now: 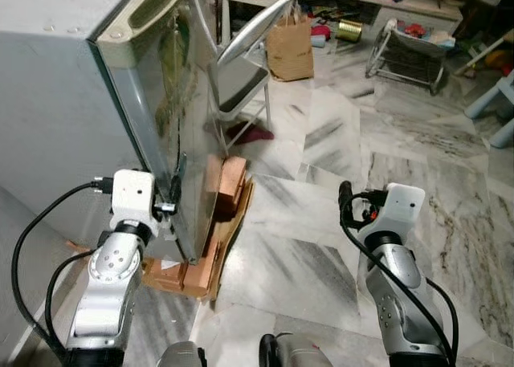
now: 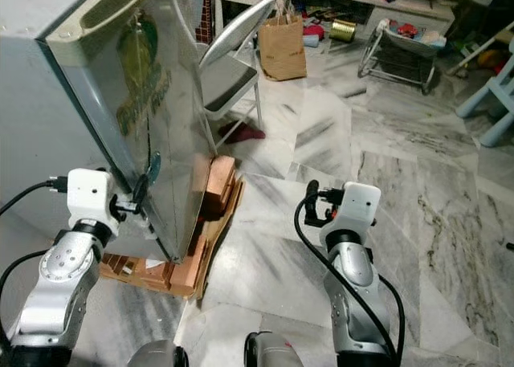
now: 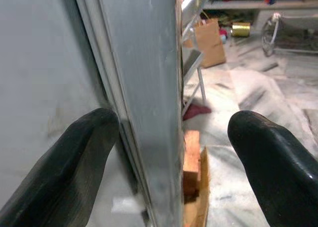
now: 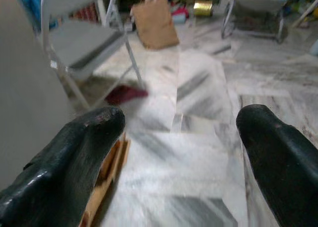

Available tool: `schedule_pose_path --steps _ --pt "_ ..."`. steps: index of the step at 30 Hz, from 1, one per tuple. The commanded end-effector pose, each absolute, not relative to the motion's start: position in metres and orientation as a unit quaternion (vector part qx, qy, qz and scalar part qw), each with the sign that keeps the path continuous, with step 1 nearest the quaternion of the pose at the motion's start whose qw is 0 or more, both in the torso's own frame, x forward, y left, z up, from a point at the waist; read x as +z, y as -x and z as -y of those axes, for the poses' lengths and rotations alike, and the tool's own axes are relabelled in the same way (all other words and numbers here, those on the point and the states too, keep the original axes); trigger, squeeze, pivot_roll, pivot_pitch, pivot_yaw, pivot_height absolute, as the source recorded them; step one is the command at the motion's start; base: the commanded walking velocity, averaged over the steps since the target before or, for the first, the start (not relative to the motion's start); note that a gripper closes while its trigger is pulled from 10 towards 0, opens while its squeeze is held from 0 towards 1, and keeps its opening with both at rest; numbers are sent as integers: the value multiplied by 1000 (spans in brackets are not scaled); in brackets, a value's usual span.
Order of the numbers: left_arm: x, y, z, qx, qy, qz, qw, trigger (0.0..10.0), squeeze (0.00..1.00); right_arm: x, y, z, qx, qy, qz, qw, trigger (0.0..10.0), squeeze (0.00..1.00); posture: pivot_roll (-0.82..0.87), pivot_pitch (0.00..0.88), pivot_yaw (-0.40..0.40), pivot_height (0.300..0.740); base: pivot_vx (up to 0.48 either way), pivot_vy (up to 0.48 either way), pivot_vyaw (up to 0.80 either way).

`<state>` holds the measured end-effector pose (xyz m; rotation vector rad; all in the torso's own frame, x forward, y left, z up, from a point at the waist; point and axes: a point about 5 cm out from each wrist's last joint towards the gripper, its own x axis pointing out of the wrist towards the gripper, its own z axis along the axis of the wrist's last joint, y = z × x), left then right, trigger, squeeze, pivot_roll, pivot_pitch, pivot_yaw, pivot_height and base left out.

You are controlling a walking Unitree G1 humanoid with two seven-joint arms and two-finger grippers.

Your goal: Restocking fridge

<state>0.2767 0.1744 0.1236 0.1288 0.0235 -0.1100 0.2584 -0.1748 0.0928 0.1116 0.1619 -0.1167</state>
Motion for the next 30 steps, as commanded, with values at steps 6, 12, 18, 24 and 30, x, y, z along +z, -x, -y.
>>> schedule_pose_path --steps 6,12,18,24,30 --pt "125 -294 -173 -82 -71 -10 994 10000 0 81 -234 190 -74 -49 -145 985 10000 0 23 157 -57 740 0 0 0" --pt "132 -312 -164 -139 -70 -5 988 10000 0 77 -219 202 -74 -39 -165 983 10000 0 -1 177 -53 740 0 0 0" --pt "143 -324 -143 -190 -67 19 979 10000 0 70 -203 217 -106 -32 -180 977 10000 0 -6 169 -59 740 0 0 0" --pt "172 -321 -48 -358 -48 75 929 10000 0 63 -187 220 -93 -36 -206 973 10000 0 16 161 -82 740 0 0 0" --pt "215 -264 56 -555 2 139 820 10000 0 61 -188 219 -89 -54 -203 974 10000 0 1 153 -79 740 0 0 0"
